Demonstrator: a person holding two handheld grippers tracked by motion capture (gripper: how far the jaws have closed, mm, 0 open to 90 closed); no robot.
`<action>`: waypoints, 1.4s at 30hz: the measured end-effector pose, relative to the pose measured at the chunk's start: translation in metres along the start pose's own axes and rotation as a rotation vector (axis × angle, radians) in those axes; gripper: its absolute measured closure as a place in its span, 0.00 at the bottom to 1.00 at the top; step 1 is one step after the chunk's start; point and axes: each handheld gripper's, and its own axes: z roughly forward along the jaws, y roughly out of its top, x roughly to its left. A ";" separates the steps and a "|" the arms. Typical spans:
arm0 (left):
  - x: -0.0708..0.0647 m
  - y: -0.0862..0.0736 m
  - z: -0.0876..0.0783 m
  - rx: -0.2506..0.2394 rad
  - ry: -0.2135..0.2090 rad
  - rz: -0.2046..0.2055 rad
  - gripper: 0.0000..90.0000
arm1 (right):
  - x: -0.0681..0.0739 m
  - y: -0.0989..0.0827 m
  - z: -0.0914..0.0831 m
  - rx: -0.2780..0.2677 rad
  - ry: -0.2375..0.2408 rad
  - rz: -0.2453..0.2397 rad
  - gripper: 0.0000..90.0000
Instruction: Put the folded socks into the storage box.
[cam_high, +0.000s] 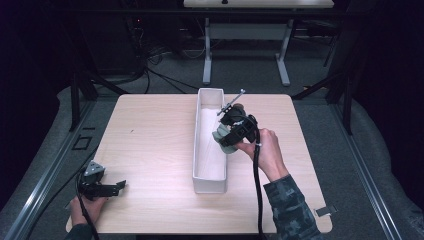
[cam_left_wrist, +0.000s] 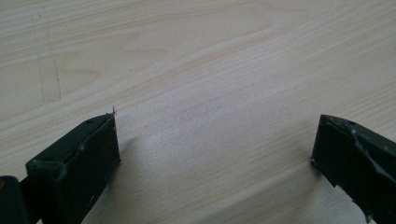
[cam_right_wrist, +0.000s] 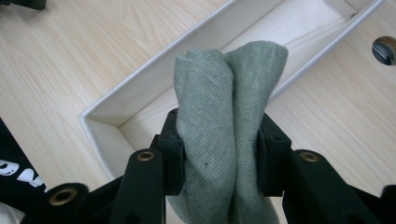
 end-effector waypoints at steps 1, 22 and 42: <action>0.000 0.000 0.000 0.000 0.000 0.000 0.01 | 0.001 0.001 0.000 0.001 0.002 -0.004 0.69; 0.000 0.000 0.000 -0.001 -0.002 -0.001 0.01 | 0.025 0.016 0.022 0.055 0.043 -0.065 0.68; 0.000 0.000 0.000 -0.001 -0.002 -0.002 0.01 | 0.032 0.004 0.046 0.107 0.099 -0.069 0.68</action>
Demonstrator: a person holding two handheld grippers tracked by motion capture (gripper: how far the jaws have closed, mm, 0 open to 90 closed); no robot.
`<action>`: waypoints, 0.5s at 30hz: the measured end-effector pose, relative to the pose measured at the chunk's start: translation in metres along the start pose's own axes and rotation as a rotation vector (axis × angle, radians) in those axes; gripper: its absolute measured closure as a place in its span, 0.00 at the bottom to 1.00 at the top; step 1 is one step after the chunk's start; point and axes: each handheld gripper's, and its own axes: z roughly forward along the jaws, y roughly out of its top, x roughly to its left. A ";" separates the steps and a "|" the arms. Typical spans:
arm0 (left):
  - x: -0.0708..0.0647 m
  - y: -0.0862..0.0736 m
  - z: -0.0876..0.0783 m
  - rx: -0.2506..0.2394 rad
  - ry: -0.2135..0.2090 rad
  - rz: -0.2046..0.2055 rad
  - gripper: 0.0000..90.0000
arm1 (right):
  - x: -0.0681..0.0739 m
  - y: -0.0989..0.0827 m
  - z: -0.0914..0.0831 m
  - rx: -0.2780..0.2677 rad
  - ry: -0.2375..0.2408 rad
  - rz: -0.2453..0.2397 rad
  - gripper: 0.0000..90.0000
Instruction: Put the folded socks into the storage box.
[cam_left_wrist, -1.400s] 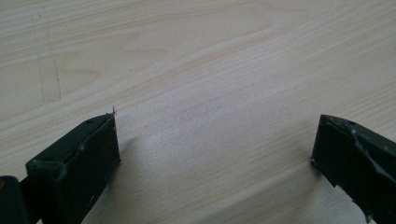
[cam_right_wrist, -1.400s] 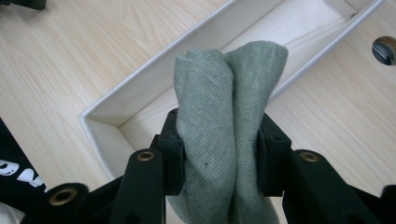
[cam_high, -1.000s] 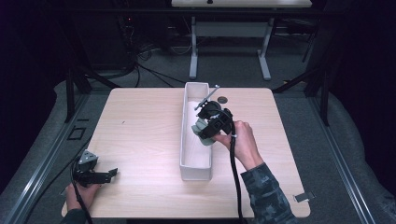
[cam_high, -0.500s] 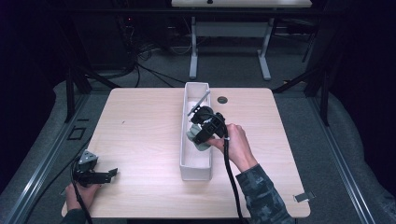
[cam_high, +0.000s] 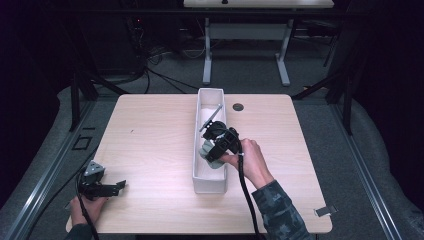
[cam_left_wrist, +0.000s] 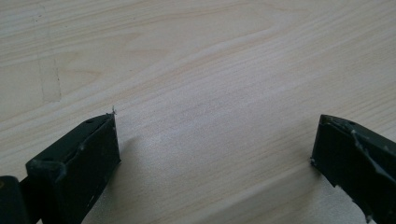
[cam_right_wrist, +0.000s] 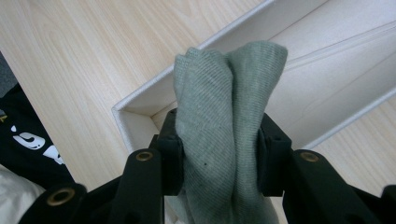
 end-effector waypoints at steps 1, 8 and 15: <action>0.000 0.000 0.000 0.000 0.000 0.000 0.01 | 0.001 0.000 0.001 0.010 -0.010 0.000 0.68; 0.000 0.000 0.000 0.000 0.001 0.001 0.01 | 0.002 -0.001 0.012 0.015 0.031 0.001 0.68; 0.000 0.000 0.000 0.000 0.001 0.001 0.01 | 0.004 -0.001 0.023 0.039 0.039 0.004 0.67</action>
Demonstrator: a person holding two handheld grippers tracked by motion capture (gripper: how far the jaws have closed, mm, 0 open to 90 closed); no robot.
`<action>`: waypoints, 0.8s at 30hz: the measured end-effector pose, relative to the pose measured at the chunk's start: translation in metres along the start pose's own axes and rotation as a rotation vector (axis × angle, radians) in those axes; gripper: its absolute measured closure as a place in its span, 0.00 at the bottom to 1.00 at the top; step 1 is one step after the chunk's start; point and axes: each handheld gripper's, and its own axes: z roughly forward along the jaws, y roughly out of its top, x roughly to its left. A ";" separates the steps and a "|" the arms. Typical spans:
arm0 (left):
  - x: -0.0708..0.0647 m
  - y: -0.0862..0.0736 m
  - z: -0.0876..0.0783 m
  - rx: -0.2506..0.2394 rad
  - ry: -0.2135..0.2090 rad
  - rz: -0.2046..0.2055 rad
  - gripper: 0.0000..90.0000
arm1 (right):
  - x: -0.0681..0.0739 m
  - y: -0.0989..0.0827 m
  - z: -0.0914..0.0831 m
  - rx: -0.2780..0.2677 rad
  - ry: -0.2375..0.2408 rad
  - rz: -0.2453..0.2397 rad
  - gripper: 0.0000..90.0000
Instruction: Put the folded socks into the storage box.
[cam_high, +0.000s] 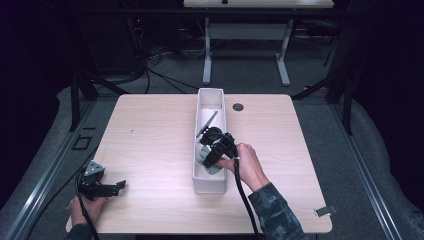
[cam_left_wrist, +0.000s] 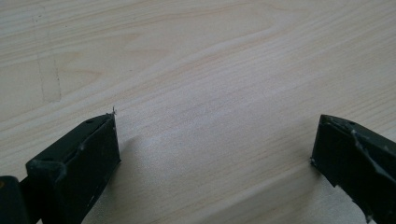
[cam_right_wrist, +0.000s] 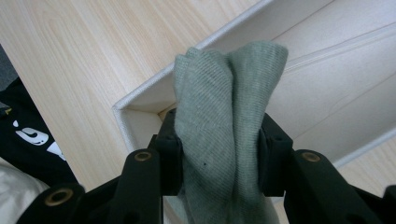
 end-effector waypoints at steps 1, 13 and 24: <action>0.000 0.000 0.000 0.000 0.000 0.000 0.01 | 0.000 0.000 0.002 0.005 0.003 0.000 0.67; 0.000 0.000 0.000 0.000 0.000 0.000 0.01 | 0.003 0.000 0.019 0.050 0.005 0.011 0.66; 0.000 0.000 0.000 0.000 0.000 0.000 0.01 | 0.003 -0.001 0.030 0.099 -0.003 0.020 0.63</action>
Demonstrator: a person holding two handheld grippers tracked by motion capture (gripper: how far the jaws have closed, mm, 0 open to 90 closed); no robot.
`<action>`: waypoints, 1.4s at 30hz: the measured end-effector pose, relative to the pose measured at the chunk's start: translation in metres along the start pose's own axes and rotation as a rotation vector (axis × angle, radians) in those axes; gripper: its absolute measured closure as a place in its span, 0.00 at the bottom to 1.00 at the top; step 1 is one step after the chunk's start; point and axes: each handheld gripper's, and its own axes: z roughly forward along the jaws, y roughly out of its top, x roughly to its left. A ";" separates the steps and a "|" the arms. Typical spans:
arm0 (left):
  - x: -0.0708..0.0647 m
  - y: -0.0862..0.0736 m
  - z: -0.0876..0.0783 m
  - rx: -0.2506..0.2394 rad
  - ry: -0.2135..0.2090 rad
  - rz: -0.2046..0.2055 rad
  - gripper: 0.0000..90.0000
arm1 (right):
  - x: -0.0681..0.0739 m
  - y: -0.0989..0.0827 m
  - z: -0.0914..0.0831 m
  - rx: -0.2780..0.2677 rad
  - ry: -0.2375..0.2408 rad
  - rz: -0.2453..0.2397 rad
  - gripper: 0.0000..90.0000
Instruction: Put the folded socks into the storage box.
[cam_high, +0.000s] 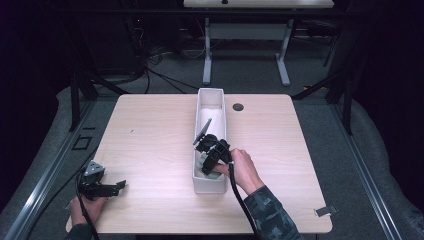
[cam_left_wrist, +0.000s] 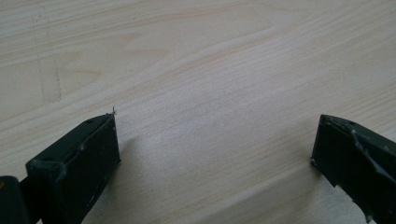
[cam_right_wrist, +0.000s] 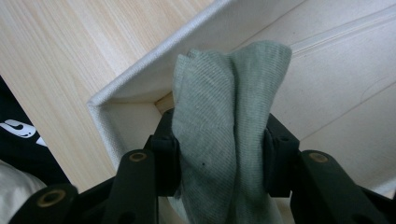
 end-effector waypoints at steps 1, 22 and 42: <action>0.000 0.000 0.000 0.000 0.000 0.000 0.01 | 0.000 0.000 0.001 0.003 0.001 0.002 0.63; 0.000 0.000 0.000 0.000 0.000 0.000 0.01 | 0.001 0.002 0.006 0.042 -0.006 0.001 0.55; 0.000 0.000 0.000 0.000 0.000 0.000 0.01 | 0.001 0.002 0.007 0.053 -0.011 -0.001 0.50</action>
